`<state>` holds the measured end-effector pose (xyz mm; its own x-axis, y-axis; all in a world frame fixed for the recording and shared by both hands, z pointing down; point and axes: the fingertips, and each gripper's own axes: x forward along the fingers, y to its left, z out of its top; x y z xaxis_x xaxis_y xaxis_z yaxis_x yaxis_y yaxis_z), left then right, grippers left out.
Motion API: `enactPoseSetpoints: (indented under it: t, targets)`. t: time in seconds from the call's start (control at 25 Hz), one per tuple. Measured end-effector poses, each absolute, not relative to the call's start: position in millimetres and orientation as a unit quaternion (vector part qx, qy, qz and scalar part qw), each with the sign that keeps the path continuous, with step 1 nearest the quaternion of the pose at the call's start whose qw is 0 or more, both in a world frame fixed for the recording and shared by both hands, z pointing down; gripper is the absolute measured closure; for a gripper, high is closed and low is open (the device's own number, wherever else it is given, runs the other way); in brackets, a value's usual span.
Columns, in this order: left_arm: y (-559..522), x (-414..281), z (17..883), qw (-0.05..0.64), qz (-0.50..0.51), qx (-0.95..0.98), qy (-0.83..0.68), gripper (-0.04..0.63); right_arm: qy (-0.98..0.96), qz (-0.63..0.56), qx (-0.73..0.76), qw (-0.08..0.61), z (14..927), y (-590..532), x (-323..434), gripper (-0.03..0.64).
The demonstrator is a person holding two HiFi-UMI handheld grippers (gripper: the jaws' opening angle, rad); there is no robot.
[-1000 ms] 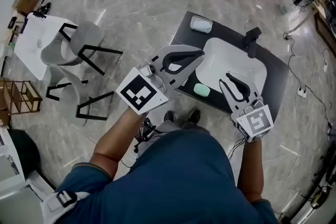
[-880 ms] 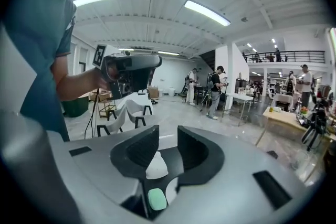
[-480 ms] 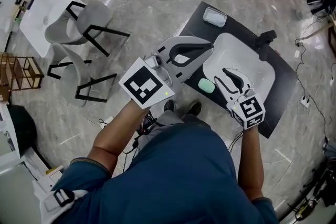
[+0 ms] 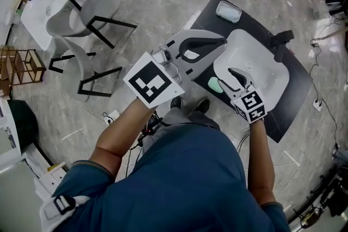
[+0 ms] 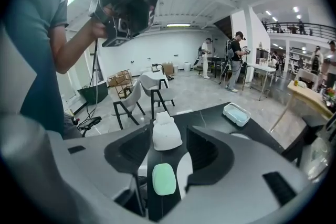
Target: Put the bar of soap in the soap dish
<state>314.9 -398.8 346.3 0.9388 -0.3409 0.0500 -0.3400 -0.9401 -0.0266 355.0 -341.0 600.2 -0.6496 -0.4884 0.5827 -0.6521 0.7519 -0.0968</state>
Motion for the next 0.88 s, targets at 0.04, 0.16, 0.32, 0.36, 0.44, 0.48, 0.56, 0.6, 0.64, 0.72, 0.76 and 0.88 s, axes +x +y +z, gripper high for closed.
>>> enactPoseSetpoints:
  t: [0.04,0.16,0.32,0.36,0.44,0.48,0.56,0.6,0.64,0.72,0.76,0.88]
  targets:
    - [-399.9,314.7,346.9,0.008,-0.027,-0.984,0.173,0.594,-0.895,0.155,0.314,0.277,607.2,-340.4,354.2,0.408]
    - [-402.9,313.5,349.6,0.005,-0.029,-0.984,0.175,0.595,-0.892,0.168,0.302,0.291,628.1,-337.8,351.8,0.395]
    - [-406.1,312.4,354.0,0.0,-0.03,-0.984,0.178,0.594,-0.888,0.184,0.283,0.313,654.5,-332.3,348.9,0.381]
    - [-406.9,312.2,354.7,-0.001,-0.03,-0.983,0.179,0.595,-0.887,0.186,0.279,0.319,660.5,-330.8,348.3,0.379]
    - [-408.5,312.0,356.4,-0.004,-0.031,-0.983,0.181,0.595,-0.884,0.189,0.268,0.332,672.0,-328.1,347.5,0.377]
    - [-409.3,311.9,357.4,-0.005,-0.031,-0.983,0.181,0.595,-0.883,0.191,0.263,0.338,677.6,-326.7,347.0,0.376]
    - [-410.6,311.4,359.3,-0.006,-0.032,-0.983,0.183,0.595,-0.881,0.194,0.253,0.35,688.3,-323.8,345.8,0.373]
    - [-411.2,311.0,360.0,-0.007,-0.033,-0.983,0.183,0.595,-0.88,0.195,0.248,0.355,693.2,-322.3,345.1,0.371]
    - [-411.8,310.5,360.8,-0.008,-0.033,-0.982,0.184,0.594,-0.879,0.197,0.244,0.36,698.1,-320.9,344.3,0.369]
    - [-413.3,309.5,362.9,-0.01,-0.035,-0.982,0.186,0.595,-0.876,0.202,0.234,0.37,708.2,-317.6,343.2,0.364]
    - [-414.1,308.9,364.0,-0.01,-0.036,-0.982,0.186,0.595,-0.875,0.204,0.228,0.376,713.2,-315.7,342.6,0.36]
    - [-416.3,307.3,366.9,-0.012,-0.039,-0.982,0.187,0.594,-0.869,0.21,0.211,0.396,727.8,-308.2,341.3,0.35]
